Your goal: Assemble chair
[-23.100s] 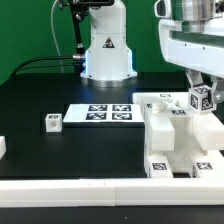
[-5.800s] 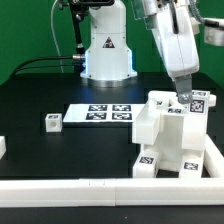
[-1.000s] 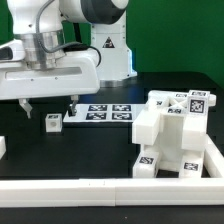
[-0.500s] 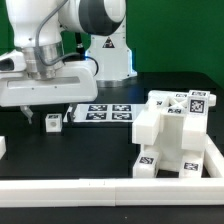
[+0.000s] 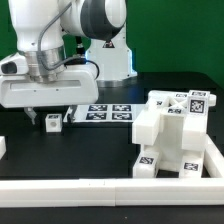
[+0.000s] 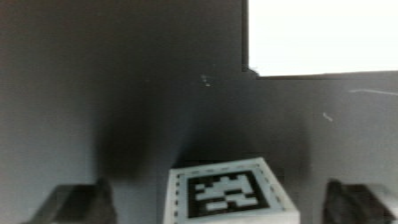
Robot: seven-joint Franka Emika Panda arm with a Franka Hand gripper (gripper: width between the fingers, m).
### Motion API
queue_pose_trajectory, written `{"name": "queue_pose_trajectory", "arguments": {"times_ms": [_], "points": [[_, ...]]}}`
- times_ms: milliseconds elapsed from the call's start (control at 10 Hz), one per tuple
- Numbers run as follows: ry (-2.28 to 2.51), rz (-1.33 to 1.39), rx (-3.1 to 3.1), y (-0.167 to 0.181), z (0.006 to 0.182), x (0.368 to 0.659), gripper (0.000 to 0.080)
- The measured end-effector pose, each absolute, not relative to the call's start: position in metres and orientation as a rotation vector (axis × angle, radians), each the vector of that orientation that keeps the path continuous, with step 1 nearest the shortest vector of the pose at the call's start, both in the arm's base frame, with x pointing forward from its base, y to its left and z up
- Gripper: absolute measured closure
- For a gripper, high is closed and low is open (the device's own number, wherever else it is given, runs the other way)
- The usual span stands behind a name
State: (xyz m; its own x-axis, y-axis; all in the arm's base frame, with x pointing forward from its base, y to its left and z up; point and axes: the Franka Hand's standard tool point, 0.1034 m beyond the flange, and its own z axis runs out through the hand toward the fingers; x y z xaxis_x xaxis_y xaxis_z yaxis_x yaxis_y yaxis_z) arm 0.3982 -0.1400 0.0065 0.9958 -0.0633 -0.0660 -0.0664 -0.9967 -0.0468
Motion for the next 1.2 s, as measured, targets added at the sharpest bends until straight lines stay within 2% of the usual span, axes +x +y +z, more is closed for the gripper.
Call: {"name": "queue_pose_trajectory", "arguments": {"times_ms": [100,200,700,900,1200], "points": [[0.089,0.100,-3.090,-0.140,0.006,0.398,0.0429],[0.001,0.098,-3.090,-0.141,0.007,0.398,0.0520],[-0.719,0.083,-2.999,-0.133,0.011,0.419,0.0520],[-1.097,0.073,-2.888,-0.131,0.011,0.421,0.0518],[-1.350,0.077,-2.791,-0.136,0.010,0.419,0.0518]]}}
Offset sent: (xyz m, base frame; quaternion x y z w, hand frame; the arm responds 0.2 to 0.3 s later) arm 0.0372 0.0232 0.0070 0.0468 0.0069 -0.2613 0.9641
